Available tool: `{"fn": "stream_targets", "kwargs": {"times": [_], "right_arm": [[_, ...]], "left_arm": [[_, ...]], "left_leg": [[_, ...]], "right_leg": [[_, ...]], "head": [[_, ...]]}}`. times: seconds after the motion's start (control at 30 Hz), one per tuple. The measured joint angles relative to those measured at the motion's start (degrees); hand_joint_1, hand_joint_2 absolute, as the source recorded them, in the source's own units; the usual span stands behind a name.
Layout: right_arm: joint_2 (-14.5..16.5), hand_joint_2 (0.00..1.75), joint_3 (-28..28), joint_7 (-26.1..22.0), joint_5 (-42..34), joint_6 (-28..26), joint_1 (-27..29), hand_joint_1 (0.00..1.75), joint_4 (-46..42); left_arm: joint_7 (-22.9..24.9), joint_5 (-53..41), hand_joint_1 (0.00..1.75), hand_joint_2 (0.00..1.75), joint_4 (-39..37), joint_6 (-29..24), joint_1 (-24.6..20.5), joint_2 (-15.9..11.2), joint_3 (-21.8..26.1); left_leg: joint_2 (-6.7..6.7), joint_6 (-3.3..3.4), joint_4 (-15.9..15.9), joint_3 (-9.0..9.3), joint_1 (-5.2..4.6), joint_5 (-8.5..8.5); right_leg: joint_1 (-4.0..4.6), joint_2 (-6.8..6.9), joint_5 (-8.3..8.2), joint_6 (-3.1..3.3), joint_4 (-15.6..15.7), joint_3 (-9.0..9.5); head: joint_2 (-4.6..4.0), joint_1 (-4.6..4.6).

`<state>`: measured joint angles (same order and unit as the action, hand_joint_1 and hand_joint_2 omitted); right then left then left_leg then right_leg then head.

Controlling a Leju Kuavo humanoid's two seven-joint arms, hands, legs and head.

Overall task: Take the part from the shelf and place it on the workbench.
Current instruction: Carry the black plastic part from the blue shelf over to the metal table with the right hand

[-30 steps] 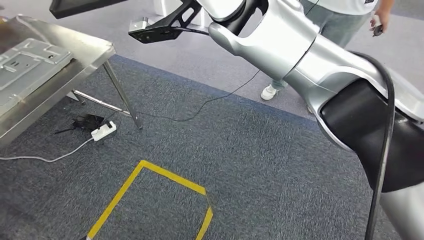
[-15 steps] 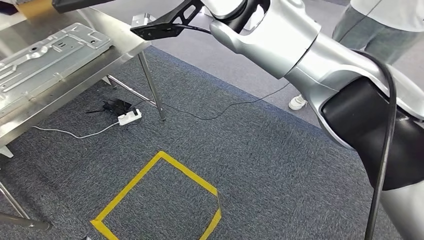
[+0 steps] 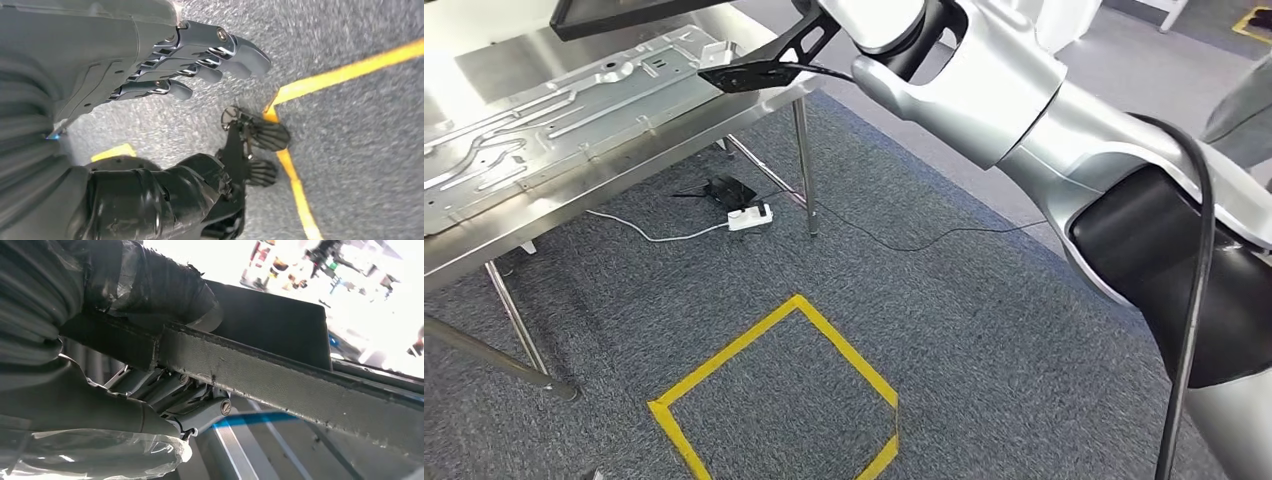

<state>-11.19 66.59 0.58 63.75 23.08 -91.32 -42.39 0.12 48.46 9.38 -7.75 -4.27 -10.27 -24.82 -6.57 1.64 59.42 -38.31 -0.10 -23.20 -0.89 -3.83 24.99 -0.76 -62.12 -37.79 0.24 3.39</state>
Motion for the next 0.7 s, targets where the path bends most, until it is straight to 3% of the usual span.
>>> {"fn": "stream_targets", "kwargs": {"times": [0.03, 0.1, 0.13, 0.17, 0.23, 0.3, 0.33, 0.37, 0.4, 0.47, 0.53, 0.6, 0.63, 0.7], "right_arm": [[-0.01, 1.75, 0.00, 0.00, 0.00, -0.02, 0.03, 1.75, -0.07], [0.02, 1.75, 0.01, -0.02, -0.01, -0.05, 0.11, 1.75, -0.23], [0.08, 1.75, 0.01, -0.03, 0.00, -0.08, 0.14, 1.75, -0.35], [0.11, 1.75, 0.01, -0.02, 0.00, -0.10, 0.11, 1.75, -0.48], [0.15, 1.75, 0.00, 0.02, 0.01, -0.19, 0.01, 1.75, -0.66], [0.13, 1.75, 0.00, 0.01, 0.01, -0.23, 0.07, 1.75, -0.69], [0.14, 1.75, 0.00, -0.02, 0.01, -0.23, 0.21, 1.75, -0.70], [0.15, 1.75, 0.01, -0.04, 0.01, -0.23, 0.34, 1.75, -0.71], [0.15, 1.75, 0.01, -0.05, 0.01, -0.23, 0.42, 1.75, -0.72], [0.14, 1.75, 0.01, -0.02, 0.01, -0.26, 0.43, 1.75, -0.78], [0.09, 1.75, 0.01, 0.00, 0.01, -0.27, 0.38, 1.75, -0.84], [0.11, 1.75, 0.01, -0.03, 0.01, -0.28, 0.40, 1.75, -0.92], [0.10, 1.75, 0.01, -0.03, 0.01, -0.30, 0.42, 1.75, -0.99], [0.07, 1.75, 0.01, -0.02, 0.01, -0.36, 0.37, 1.75, -1.15]], "left_arm": [[-0.07, 0.03, 0.00, 1.75, 0.00, -0.02, 0.00, -0.10, -0.01], [-0.15, 0.11, 0.00, 1.75, -0.01, -0.02, 0.13, -0.29, -0.04], [-0.17, 0.16, 0.00, 1.75, -0.01, 0.04, 0.28, -0.33, -0.07], [-0.20, 0.22, 0.00, 1.75, -0.02, 0.15, 0.40, -0.36, -0.09], [-0.27, 0.31, 0.00, 1.75, -0.02, 0.39, 0.40, -0.36, -0.13], [-0.32, 0.33, 0.00, 1.75, -0.02, 0.56, 0.24, -0.31, -0.16], [-0.32, 0.33, 0.00, 1.75, -0.02, 0.64, 0.22, -0.25, -0.17], [-0.32, 0.33, 0.00, 1.75, -0.02, 0.69, 0.23, -0.18, -0.18], [-0.32, 0.33, 0.00, 1.75, -0.02, 0.72, 0.25, -0.14, -0.19], [-0.34, 0.33, 0.00, 1.75, -0.02, 0.73, 0.23, -0.10, -0.19], [-0.39, 0.33, 0.00, 1.75, -0.02, 0.73, 0.15, -0.08, -0.19], [-0.45, 0.33, 0.00, 1.75, -0.02, 0.72, 0.14, -0.07, -0.21], [-0.47, 0.33, 0.00, 1.75, -0.02, 0.71, 0.19, -0.08, -0.22], [-0.49, 0.34, 0.00, 1.75, -0.02, 0.68, 0.20, -0.13, -0.23]], "left_leg": [[-0.70, -0.33, 0.14, -0.26, 0.21, -0.03], [-1.95, -1.06, -0.08, -0.53, 0.56, 0.17], [-1.34, -1.37, 0.03, -0.64, 0.49, 0.06], [0.15, -1.66, 0.85, -1.04, 0.37, -0.46], [4.30, -2.13, 5.82, -3.44, 0.29, -2.83], [5.99, -2.51, 12.64, -7.13, 0.71, -5.20], [6.17, -2.65, 14.27, -8.21, 0.92, -5.28], [6.32, -2.76, 13.85, -8.25, 1.08, -4.44], [6.66, -2.83, 11.20, -7.06, 1.19, -2.73], [8.73, -2.80, 3.49, -3.07, 0.95, 0.47], [10.05, -2.25, -0.57, -0.92, 0.37, 1.38], [9.03, -1.46, -0.88, -0.74, 0.03, 1.16], [8.41, -1.14, -1.05, -0.53, 0.06, 1.10], [7.20, -0.34, -1.40, 0.07, 0.27, 1.05]], "right_leg": [[0.01, -0.60, -0.09, 0.06, 1.10, 0.55], [0.18, 0.59, -0.13, 0.44, 1.58, 0.95], [0.21, 1.34, -0.24, 0.75, 2.01, 1.33], [0.19, 2.15, -0.35, 1.12, 2.52, 1.77], [0.27, 3.73, -0.41, 1.68, 3.29, 2.60], [0.39, 5.23, -0.16, 1.87, 3.40, 2.93], [0.41, 5.97, 0.02, 1.85, 3.38, 3.05], [0.42, 6.70, 0.22, 1.76, 3.33, 3.17], [0.42, 7.41, 0.46, 1.61, 3.27, 3.34], [0.59, 8.62, 1.02, 1.11, 3.11, 3.70], [0.83, 9.56, 1.52, 0.47, 3.03, 4.00], [0.86, 10.53, 1.90, -0.16, 3.14, 4.39], [0.70, 10.33, 2.21, -0.52, 3.03, 4.58], [0.29, 7.63, 4.05, -0.97, 0.18, 3.58]], "head": [[0.00, -0.04], [0.00, -0.03], [0.00, -0.07], [0.00, -0.13], [0.00, -0.26], [0.00, -0.28], [0.00, -0.31], [0.00, -0.30], [0.00, -0.30], [0.00, -0.30], [0.00, -0.10], [0.00, 0.13], [0.00, 0.17], [0.00, 0.35]]}}
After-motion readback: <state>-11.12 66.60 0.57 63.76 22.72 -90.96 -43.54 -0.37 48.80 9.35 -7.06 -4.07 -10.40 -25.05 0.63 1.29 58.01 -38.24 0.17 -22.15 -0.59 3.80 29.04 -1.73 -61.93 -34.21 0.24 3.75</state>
